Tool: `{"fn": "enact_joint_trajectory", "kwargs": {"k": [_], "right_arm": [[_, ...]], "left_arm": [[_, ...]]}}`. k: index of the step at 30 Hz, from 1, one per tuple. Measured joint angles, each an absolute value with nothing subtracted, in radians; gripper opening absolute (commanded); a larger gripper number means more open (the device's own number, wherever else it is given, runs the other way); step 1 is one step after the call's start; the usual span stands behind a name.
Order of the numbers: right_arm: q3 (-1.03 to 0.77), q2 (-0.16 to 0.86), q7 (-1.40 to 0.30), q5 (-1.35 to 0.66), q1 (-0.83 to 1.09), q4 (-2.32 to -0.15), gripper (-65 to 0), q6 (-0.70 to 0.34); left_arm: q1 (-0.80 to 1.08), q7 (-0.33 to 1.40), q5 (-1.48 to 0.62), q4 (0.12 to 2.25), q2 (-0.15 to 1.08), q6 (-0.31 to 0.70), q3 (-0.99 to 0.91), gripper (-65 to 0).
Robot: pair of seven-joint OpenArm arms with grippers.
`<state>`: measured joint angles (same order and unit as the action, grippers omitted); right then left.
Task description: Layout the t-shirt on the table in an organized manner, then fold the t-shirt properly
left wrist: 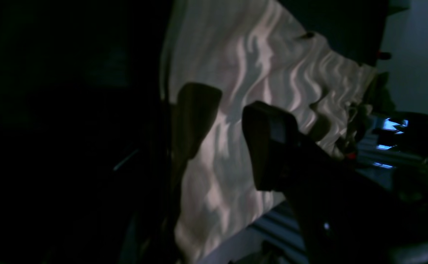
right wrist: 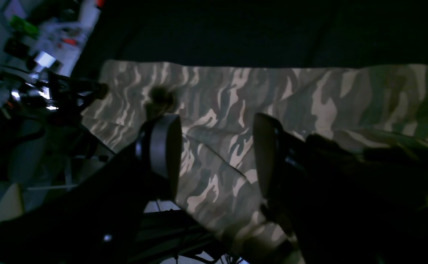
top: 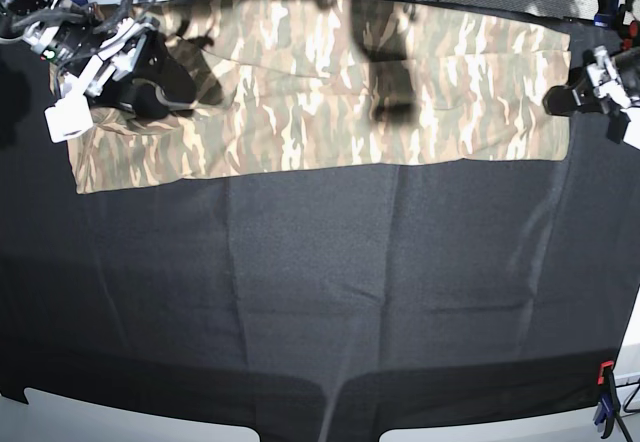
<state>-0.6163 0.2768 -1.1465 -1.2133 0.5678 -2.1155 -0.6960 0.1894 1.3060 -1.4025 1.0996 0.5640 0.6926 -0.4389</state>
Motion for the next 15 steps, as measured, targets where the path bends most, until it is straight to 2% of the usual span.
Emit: {"fn": "enact_joint_trajectory", "kwargs": {"k": [8, 9, 12, 13, 15], "right_arm": [[-0.616, 0.277, -1.147, -1.232, 0.568, -2.116, -34.7, -0.696], [-0.617, 0.277, -1.147, -1.232, 0.568, -2.116, -34.7, -0.696], [-0.617, 0.277, -1.147, -1.232, 0.568, -2.116, -34.7, -0.696], [-0.617, 0.277, -1.147, -1.232, 0.568, -2.116, -34.7, -0.696], [-0.617, 0.277, -1.147, -1.232, 0.568, -2.116, -34.7, -0.696]], "left_arm": [[0.188, 1.332, -1.396, 1.102, 0.515, 0.693, -0.439, -35.1], [0.188, 1.332, -1.395, 1.102, 0.516, 0.693, -0.439, -38.4], [0.188, 1.349, -1.387, 1.104, 0.516, 0.693, -0.439, -60.7], [0.188, 1.354, -1.383, 1.104, 0.516, 0.694, -0.439, -65.0], [0.188, 1.355, -1.382, 1.104, 0.516, 0.701, -0.439, -65.0]]}}
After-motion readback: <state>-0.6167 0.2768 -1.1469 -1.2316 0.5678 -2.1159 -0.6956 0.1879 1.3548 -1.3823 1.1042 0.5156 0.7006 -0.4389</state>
